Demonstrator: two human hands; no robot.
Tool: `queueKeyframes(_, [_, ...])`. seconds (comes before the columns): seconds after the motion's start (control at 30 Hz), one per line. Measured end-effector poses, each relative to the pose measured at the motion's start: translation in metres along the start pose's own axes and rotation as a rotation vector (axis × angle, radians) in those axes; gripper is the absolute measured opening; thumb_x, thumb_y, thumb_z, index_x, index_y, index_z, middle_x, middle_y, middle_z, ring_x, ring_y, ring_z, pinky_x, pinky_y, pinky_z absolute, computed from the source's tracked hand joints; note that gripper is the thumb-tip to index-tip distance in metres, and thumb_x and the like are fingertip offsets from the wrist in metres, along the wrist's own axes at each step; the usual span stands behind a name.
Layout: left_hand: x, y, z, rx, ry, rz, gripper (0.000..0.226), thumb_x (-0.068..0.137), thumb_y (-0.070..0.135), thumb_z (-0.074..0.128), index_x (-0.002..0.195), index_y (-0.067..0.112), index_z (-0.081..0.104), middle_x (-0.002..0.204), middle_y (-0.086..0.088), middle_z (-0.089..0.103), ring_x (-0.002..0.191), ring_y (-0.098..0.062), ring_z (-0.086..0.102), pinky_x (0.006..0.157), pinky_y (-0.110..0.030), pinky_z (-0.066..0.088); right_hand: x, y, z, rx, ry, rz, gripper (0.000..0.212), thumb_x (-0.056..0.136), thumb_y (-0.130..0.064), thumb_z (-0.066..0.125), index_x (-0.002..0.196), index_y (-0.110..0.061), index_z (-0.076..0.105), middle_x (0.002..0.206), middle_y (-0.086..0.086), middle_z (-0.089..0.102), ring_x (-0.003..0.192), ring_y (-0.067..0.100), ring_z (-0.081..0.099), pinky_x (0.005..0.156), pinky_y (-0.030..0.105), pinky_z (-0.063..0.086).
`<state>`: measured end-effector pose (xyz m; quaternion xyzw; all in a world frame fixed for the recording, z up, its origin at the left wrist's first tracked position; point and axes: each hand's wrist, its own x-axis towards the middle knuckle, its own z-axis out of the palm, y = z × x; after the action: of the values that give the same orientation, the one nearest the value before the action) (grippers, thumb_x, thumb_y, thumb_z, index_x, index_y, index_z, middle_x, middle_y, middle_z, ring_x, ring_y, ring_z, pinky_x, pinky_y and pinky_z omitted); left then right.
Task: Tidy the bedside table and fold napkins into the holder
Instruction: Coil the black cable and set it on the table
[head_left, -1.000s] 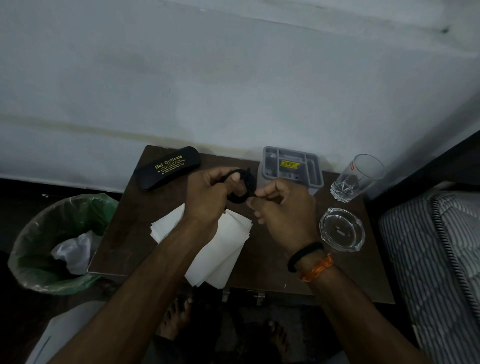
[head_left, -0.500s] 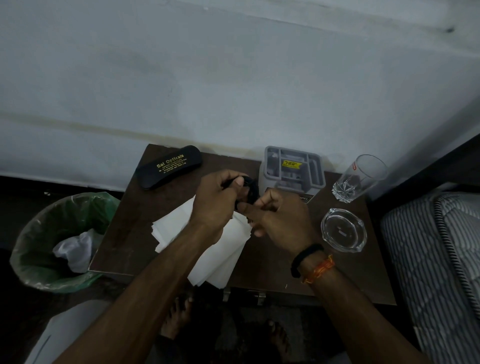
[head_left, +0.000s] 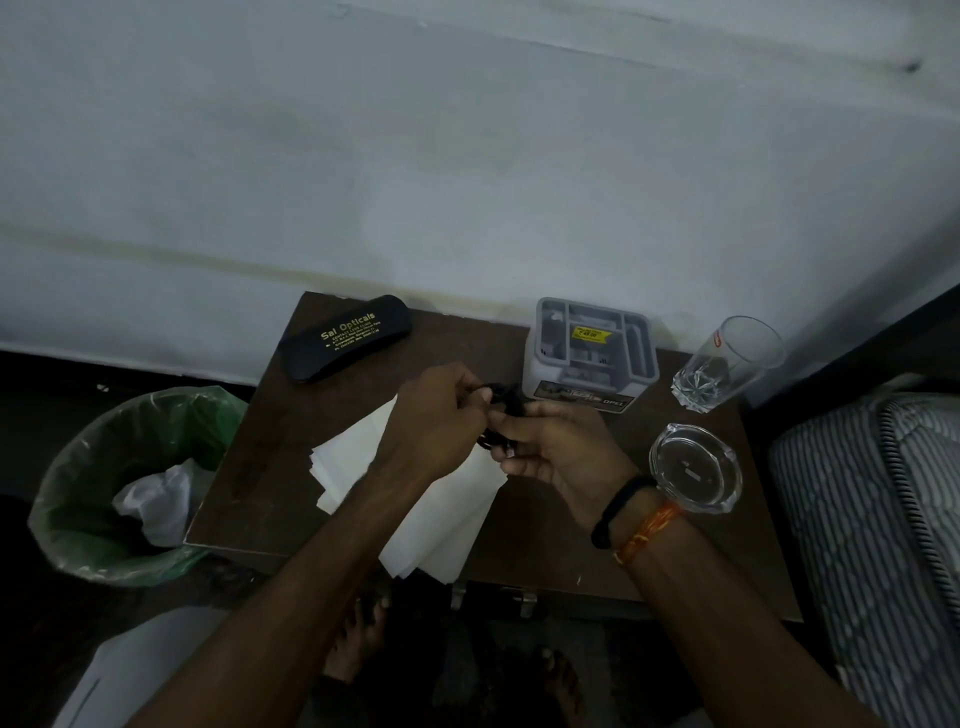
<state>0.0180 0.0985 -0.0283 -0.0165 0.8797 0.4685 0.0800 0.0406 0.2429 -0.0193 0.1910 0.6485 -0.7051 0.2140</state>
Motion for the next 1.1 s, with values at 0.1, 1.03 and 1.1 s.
queueKeyframes(0.1, [0.001,-0.004,-0.005,0.020,-0.069,-0.059,0.013,0.094,0.024,0.061,0.102,0.015,0.064,0.094,-0.002,0.069,0.088,-0.015,0.065,0.074,-0.031,0.056,0.004,0.001,0.000,-0.067,0.026,0.087,0.030,0.085,-0.016,0.075,0.109,0.000,0.068,0.097,0.015,0.074,0.067,0.017,0.070,0.054,0.023,0.056])
queueKeyframes(1.03, [0.016,-0.067,-0.059,0.701,-0.214,-0.290,0.075,0.068,0.052,0.081,0.126,0.015,0.050,0.138,-0.012,0.044,0.126,-0.034,0.046,0.101,-0.053,0.045,0.113,-0.005,0.054,0.339,0.337,0.066,0.045,0.088,-0.001,0.068,0.128,0.007,0.050,0.104,0.014,0.061,0.090,0.022,0.064,0.059,0.021,0.058])
queueKeyframes(1.1, [0.017,-0.067,-0.058,0.713,-0.211,-0.298,0.076,0.068,0.052,0.081,0.126,0.014,0.050,0.138,-0.013,0.045,0.127,-0.034,0.045,0.102,-0.052,0.045,0.109,-0.007,0.052,0.267,0.318,0.080,0.025,0.093,0.004,0.059,0.118,0.006,0.054,0.101,0.014,0.059,0.093,0.025,0.062,0.083,0.029,0.057])
